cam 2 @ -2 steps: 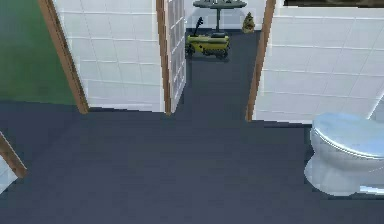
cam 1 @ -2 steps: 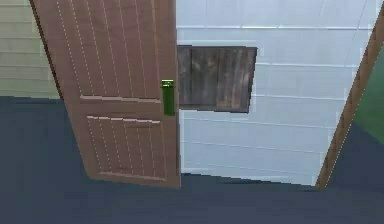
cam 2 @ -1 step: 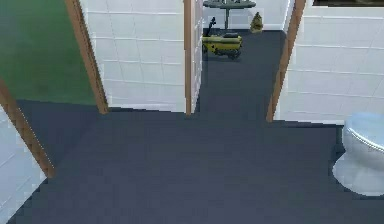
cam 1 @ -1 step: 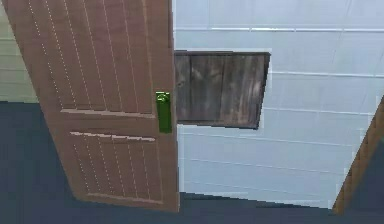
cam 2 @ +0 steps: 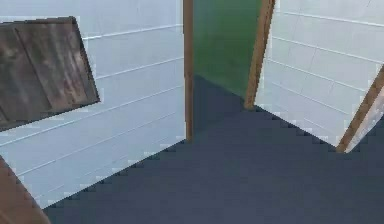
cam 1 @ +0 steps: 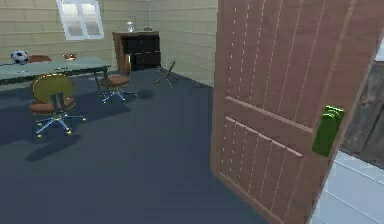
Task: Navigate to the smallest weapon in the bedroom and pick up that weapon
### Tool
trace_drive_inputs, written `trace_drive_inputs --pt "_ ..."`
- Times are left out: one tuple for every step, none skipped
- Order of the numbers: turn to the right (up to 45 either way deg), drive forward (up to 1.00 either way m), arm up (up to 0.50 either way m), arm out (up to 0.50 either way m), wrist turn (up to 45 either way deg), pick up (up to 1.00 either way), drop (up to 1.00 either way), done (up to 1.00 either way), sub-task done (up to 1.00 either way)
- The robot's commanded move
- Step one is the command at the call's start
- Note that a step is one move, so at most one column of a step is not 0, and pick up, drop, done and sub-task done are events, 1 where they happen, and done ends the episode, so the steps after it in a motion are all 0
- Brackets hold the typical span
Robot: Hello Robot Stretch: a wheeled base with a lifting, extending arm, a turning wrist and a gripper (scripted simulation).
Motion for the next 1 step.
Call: trace_drive_inputs --pt "-24.0 0.00 0.00 0.00 0.0 0.00 0.00 0.00 0.00"
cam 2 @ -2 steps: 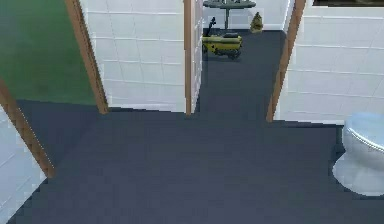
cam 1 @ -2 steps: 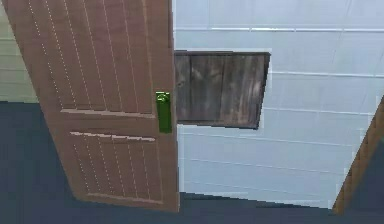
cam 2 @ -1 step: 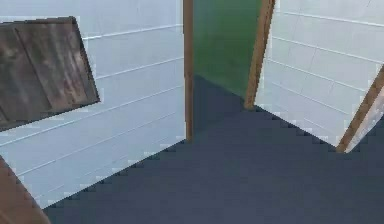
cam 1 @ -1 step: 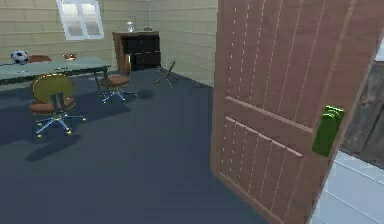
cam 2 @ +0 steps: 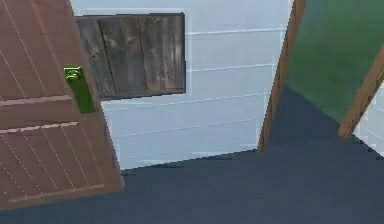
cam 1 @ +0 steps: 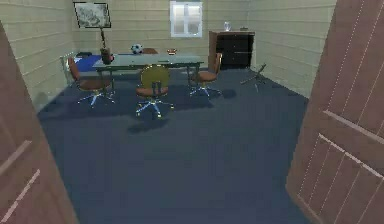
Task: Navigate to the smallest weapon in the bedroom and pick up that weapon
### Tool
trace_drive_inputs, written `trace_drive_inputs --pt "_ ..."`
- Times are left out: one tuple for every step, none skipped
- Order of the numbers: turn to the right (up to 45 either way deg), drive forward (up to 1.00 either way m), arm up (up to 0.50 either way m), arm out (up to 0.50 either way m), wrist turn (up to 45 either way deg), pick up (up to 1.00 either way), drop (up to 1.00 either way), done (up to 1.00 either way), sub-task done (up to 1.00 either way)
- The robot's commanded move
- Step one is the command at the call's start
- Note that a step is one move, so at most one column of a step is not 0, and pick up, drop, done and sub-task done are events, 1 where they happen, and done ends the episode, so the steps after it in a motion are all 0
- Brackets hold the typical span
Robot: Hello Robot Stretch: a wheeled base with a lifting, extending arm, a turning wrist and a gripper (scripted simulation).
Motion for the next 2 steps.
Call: trace_drive_inputs --pt "0.0 1.00 0.00 0.00 0.0 0.00 0.00 0.00 0.00" --pt "0.0 0.50 0.00 0.00 0.0 0.00 0.00 0.00 0.00"
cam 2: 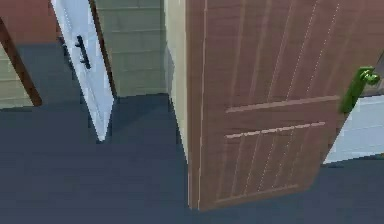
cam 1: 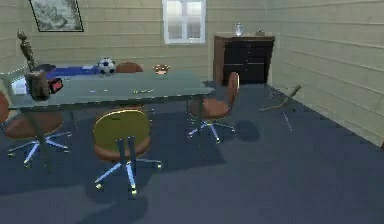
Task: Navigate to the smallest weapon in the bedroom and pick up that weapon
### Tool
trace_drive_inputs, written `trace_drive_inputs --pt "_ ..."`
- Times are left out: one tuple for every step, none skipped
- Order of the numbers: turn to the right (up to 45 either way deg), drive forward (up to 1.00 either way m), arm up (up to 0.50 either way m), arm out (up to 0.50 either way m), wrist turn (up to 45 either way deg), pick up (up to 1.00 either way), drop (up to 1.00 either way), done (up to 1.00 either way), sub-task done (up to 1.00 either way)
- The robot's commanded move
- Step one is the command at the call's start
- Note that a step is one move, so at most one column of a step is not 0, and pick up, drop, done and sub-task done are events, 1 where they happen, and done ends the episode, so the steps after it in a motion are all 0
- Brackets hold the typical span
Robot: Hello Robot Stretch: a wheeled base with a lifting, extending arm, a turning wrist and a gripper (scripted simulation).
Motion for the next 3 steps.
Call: trace_drive_inputs --pt "33.0 0.00 0.00 0.00 0.0 0.00 0.00 0.00 0.00" --pt "0.0 1.00 0.00 0.00 0.0 0.00 0.00 0.00 0.00" --pt "3.0 0.00 0.00 0.00 0.0 0.00 0.00 0.00 0.00"
